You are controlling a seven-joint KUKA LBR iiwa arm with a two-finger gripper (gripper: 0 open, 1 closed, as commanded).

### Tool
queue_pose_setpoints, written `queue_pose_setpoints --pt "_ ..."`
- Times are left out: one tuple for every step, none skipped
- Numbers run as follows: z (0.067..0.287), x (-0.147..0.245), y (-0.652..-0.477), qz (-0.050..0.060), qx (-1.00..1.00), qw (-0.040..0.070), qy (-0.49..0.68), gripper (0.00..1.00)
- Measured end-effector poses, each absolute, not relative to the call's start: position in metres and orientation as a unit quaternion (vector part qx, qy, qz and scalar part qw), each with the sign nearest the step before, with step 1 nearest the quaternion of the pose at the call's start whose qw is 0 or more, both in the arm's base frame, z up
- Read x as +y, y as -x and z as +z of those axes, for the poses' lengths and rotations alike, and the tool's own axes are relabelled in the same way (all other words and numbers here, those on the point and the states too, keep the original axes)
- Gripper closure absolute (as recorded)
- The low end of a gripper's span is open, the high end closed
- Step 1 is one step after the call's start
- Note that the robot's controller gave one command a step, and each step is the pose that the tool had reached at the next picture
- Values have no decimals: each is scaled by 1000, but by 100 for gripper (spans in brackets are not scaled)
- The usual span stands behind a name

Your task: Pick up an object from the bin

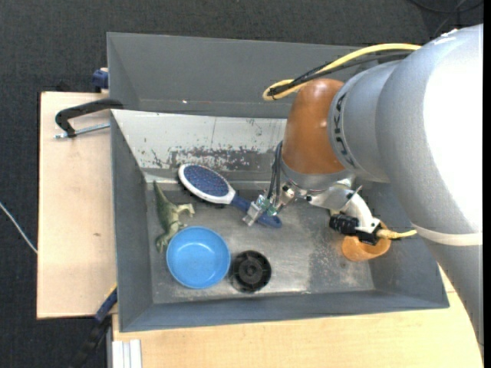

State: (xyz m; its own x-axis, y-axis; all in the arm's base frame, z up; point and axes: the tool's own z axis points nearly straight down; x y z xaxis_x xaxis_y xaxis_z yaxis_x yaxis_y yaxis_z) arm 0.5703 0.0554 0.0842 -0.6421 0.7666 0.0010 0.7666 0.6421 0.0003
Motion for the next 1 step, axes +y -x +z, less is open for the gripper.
queue_pose_setpoints --pt "195 56 -571 -2 -907 -3 421 100"
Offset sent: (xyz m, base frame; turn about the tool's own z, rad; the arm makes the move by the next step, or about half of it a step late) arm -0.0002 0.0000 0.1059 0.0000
